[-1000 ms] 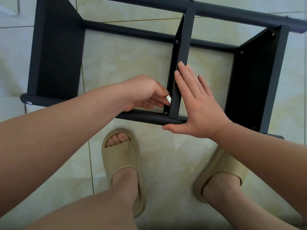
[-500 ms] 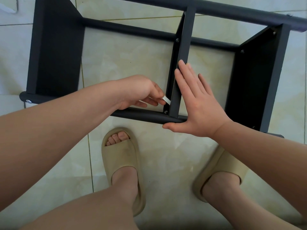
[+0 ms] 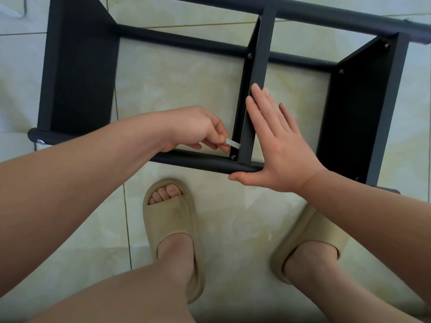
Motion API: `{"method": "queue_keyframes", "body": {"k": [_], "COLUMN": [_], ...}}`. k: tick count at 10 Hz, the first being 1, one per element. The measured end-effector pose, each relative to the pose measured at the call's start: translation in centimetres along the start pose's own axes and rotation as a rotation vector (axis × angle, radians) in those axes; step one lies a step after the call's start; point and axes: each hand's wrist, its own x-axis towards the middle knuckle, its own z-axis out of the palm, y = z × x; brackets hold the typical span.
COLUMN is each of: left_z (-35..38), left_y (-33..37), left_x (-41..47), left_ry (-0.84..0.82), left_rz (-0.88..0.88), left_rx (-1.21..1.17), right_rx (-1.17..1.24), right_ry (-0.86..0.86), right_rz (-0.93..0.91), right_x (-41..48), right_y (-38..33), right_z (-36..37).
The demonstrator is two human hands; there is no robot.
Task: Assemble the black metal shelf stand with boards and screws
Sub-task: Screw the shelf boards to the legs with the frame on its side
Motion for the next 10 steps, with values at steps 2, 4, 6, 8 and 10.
{"method": "queue_keyframes", "body": {"k": [2, 4, 6, 8, 10], "left_z": [-0.2, 0.2, -0.7, -6.1, -9.6], "left_y": [-0.1, -0.3, 1.1, 3.8, 9.5], "left_x": [-0.1, -0.1, -1.3, -4.7, -2.5], "left_ry": [-0.026, -0.009, 0.197, 0.376, 0.714], "left_rz": [0.030, 0.044, 0.003, 0.079, 0.336], "left_rx": [0.072, 0.121, 0.354, 0.402, 0.346], "right_rx": [-0.010, -0.007, -0.100, -0.053, -0.016], "right_ry": [-0.005, 0.012, -0.112, -0.083, 0.102], "right_rz": [0.000, -0.017, 0.004, 0.052, 0.287], "right_x": [0.0, 0.0, -0.2, 0.4, 6.4], "right_y": [0.0, 0.3, -0.2, 1.0, 4.4], "right_z": [-0.1, 0.3, -0.8, -5.4, -11.2]}}
